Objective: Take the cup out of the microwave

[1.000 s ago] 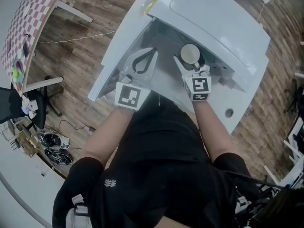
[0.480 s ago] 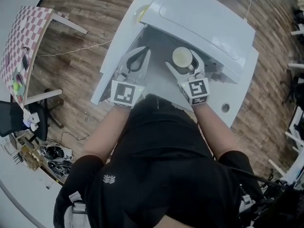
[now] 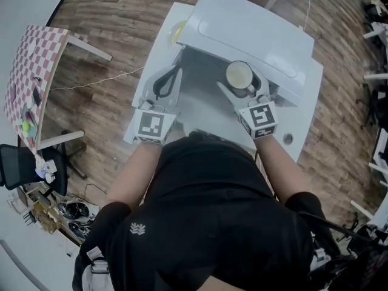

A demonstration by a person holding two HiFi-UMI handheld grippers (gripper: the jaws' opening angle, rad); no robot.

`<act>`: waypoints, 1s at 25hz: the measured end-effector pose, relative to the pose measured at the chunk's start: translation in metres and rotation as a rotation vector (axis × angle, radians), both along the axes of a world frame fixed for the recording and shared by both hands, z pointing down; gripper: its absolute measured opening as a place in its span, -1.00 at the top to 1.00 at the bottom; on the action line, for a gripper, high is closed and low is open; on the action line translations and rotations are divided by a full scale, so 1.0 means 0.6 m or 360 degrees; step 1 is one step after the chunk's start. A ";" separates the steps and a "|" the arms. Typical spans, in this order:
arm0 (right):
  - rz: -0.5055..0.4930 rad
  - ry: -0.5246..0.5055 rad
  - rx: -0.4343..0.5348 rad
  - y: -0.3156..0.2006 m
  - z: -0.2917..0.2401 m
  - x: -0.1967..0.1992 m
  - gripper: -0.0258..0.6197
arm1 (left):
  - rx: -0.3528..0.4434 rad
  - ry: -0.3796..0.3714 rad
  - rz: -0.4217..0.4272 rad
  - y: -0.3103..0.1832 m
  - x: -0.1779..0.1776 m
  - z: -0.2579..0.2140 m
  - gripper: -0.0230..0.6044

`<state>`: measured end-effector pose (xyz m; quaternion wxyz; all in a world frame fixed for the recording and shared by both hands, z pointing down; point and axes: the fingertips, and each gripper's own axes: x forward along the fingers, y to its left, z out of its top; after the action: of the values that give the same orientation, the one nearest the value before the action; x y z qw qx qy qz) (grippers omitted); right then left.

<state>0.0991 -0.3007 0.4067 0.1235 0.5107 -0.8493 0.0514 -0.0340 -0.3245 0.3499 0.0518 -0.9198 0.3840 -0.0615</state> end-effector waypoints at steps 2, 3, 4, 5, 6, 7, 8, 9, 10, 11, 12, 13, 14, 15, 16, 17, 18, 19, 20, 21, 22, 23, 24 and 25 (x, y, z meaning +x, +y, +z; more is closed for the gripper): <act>0.0012 -0.0010 0.0006 -0.002 -0.019 0.008 -0.31 | -0.0016 -0.0003 -0.0013 -0.006 -0.007 -0.007 0.92; 0.0022 -0.0016 0.0008 -0.004 -0.027 0.012 -0.31 | -0.0025 0.0001 -0.0021 -0.009 -0.009 -0.012 0.92; 0.0031 -0.0020 0.0012 -0.007 -0.034 0.017 -0.31 | -0.0026 0.0008 -0.0025 -0.012 -0.011 -0.018 0.92; 0.0039 -0.0020 0.0018 -0.009 -0.041 0.022 -0.31 | -0.0019 0.0015 -0.0025 -0.015 -0.011 -0.025 0.92; 0.0047 -0.0016 0.0025 -0.011 -0.047 0.027 -0.31 | -0.0014 0.0019 -0.0024 -0.016 -0.011 -0.031 0.92; 0.0054 -0.0012 0.0033 -0.013 -0.053 0.031 -0.31 | -0.0008 0.0020 -0.0022 -0.018 -0.011 -0.038 0.92; 0.0060 -0.0010 0.0040 -0.014 -0.060 0.035 -0.31 | 0.0000 0.0021 -0.0018 -0.019 -0.012 -0.044 0.92; 0.0064 -0.0010 0.0045 -0.014 -0.066 0.038 -0.31 | 0.0010 0.0024 -0.0014 -0.021 -0.013 -0.051 0.92; 0.0068 -0.0011 0.0049 -0.013 -0.072 0.041 -0.31 | 0.0020 0.0028 -0.0011 -0.022 -0.015 -0.059 0.92; 0.0071 -0.0014 0.0052 -0.012 -0.079 0.043 -0.31 | 0.0027 0.0032 -0.0012 -0.024 -0.018 -0.067 0.92; 0.0072 -0.0016 0.0054 -0.011 -0.085 0.046 -0.31 | 0.0030 0.0035 -0.0016 -0.026 -0.020 -0.074 0.92; 0.0073 -0.0019 0.0057 -0.010 -0.091 0.048 -0.31 | 0.0032 0.0033 -0.0019 -0.028 -0.021 -0.081 0.92; 0.0073 -0.0025 0.0059 -0.011 -0.096 0.051 -0.31 | 0.0038 0.0029 -0.0019 -0.030 -0.020 -0.087 0.92; 0.0076 -0.0034 0.0061 -0.013 -0.101 0.055 -0.31 | 0.0051 0.0024 -0.0012 -0.031 -0.018 -0.092 0.92; 0.0081 -0.0044 0.0064 -0.014 -0.105 0.060 -0.31 | 0.0070 0.0018 -0.0003 -0.031 -0.016 -0.098 0.92; 0.0086 -0.0052 0.0067 -0.015 -0.109 0.065 -0.31 | 0.0086 0.0013 0.0006 -0.031 -0.014 -0.104 0.92; 0.0091 -0.0057 0.0072 -0.015 -0.114 0.070 -0.31 | 0.0095 0.0010 0.0008 -0.031 -0.012 -0.109 0.92; 0.0095 -0.0059 0.0078 -0.015 -0.118 0.074 -0.31 | 0.0095 0.0008 0.0004 -0.033 -0.013 -0.114 0.92; 0.0100 -0.0059 0.0083 -0.015 -0.122 0.077 -0.31 | 0.0089 0.0006 -0.0003 -0.035 -0.014 -0.118 0.92; 0.0106 -0.0058 0.0086 -0.015 -0.125 0.079 -0.31 | 0.0082 0.0004 -0.0010 -0.036 -0.016 -0.121 0.92; 0.0111 -0.0058 0.0088 -0.014 -0.127 0.081 -0.31 | 0.0078 0.0004 -0.0014 -0.037 -0.017 -0.122 0.92; 0.0116 -0.0057 0.0089 -0.012 -0.128 0.084 -0.31 | 0.0075 0.0005 -0.0016 -0.038 -0.017 -0.123 0.92; 0.0121 -0.0057 0.0089 -0.011 -0.129 0.087 -0.31 | 0.0075 0.0005 -0.0016 -0.038 -0.016 -0.122 0.92; 0.0125 -0.0058 0.0089 -0.010 -0.128 0.090 -0.31 | 0.0077 0.0004 -0.0013 -0.038 -0.014 -0.121 0.92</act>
<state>0.1531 -0.3068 0.3301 0.0918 0.5458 -0.8319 0.0418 -0.0425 -0.3475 0.2770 0.0734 -0.9167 0.3893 -0.0513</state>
